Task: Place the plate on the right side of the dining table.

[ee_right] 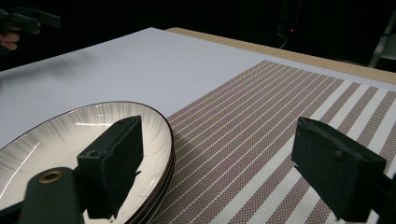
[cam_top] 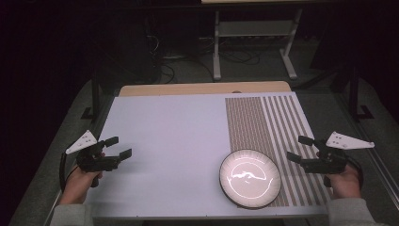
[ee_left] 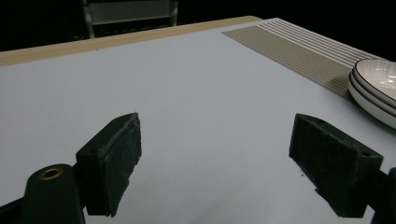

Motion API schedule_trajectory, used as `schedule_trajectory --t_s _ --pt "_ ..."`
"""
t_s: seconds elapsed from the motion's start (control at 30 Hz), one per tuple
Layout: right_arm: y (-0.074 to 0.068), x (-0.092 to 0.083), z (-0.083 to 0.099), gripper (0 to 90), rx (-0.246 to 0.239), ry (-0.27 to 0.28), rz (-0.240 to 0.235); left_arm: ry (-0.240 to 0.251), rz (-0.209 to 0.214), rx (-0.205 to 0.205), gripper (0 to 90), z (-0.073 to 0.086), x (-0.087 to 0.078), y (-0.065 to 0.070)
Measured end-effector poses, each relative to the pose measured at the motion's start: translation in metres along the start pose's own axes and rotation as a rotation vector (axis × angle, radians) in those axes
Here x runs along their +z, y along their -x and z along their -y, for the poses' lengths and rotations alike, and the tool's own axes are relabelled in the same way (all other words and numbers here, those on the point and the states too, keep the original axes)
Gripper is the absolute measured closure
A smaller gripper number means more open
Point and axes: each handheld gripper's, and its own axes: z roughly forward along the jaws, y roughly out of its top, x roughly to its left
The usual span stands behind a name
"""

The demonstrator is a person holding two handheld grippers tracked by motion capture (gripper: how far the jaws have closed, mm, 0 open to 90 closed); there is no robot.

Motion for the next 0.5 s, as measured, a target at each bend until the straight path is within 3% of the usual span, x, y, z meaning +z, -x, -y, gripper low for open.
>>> schedule_trajectory --t_s 0.27,0.37,0.5 --pt "0.0002 0.0003 0.0000 15.4 0.004 -0.002 0.000 0.006 0.001 -0.002 15.5 -0.0005 0.0004 0.0008" --pt "-0.0001 0.0008 -0.0002 14.5 0.020 -0.003 -0.023 0.017 0.002 0.010 15.0 -0.0018 -0.0017 0.0016" --pt "-0.0030 0.0028 -0.0009 13.4 0.003 -0.004 -0.036 0.023 0.019 0.006 13.4 -0.0024 -0.0030 0.0023"
